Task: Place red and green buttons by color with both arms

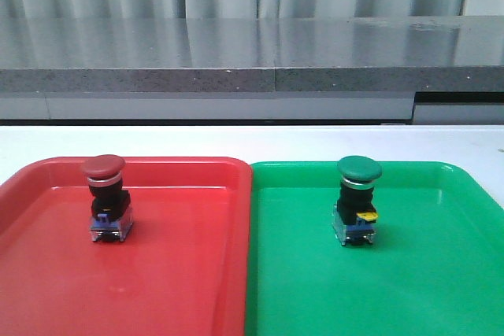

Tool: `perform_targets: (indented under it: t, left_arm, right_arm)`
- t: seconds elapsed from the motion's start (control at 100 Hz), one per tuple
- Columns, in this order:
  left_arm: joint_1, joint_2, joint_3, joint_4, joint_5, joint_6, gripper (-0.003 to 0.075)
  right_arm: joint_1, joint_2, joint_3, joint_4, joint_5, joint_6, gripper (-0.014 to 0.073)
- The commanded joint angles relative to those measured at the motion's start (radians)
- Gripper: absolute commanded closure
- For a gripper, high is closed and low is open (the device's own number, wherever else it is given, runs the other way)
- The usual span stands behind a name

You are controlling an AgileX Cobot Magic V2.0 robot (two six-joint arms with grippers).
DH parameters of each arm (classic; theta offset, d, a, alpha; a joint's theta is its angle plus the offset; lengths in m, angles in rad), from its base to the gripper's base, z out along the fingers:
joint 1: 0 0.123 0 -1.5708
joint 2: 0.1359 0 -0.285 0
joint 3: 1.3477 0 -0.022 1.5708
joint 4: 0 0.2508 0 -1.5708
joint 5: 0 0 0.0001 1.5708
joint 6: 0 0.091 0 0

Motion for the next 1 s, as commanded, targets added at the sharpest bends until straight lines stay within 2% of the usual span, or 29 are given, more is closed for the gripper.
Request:
perform_targets:
  t: [0.0, 0.06, 0.11, 0.17, 0.33, 0.52, 0.65, 0.82, 0.99]
  left_arm:
    - [0.002, -0.022, 0.010, -0.008, -0.074, 0.001, 0.0741]
    - [0.002, -0.022, 0.010, -0.008, -0.074, 0.001, 0.0741]
    - [0.002, -0.022, 0.010, -0.008, -0.074, 0.001, 0.0741]
    - [0.002, -0.022, 0.010, -0.008, -0.074, 0.001, 0.0741]
    - [0.002, -0.022, 0.010, -0.008, -0.074, 0.001, 0.0741]
    - [0.002, -0.022, 0.010, -0.008, -0.074, 0.001, 0.0741]
    - [0.002, -0.022, 0.010, -0.008, -0.074, 0.001, 0.0741]
    - [0.002, -0.022, 0.010, -0.008, -0.074, 0.001, 0.0741]
    - [0.002, -0.022, 0.010, -0.008, -0.074, 0.001, 0.0741]
  right_arm:
    - [0.001, -0.016, 0.025, 0.177, -0.125, -0.217, 0.0657]
    - [-0.004, -0.016, 0.059, 0.236, -0.161, -0.408, 0.0657]
    - [-0.018, -0.016, 0.089, 0.277, -0.178, -0.512, 0.0657]
    - [-0.048, -0.016, 0.116, 0.295, -0.182, -0.564, 0.0657]
    - [-0.192, -0.016, 0.151, 0.346, -0.180, -0.501, 0.0657]
    - [-0.340, -0.016, 0.179, 0.319, -0.187, -0.303, 0.0657]
    - [-0.355, -0.016, 0.230, 0.262, -0.218, -0.242, 0.0657]
    - [-0.355, -0.016, 0.330, 0.247, -0.387, -0.242, 0.0657]
    - [-0.355, -0.016, 0.327, 0.202, -0.358, -0.242, 0.0657]
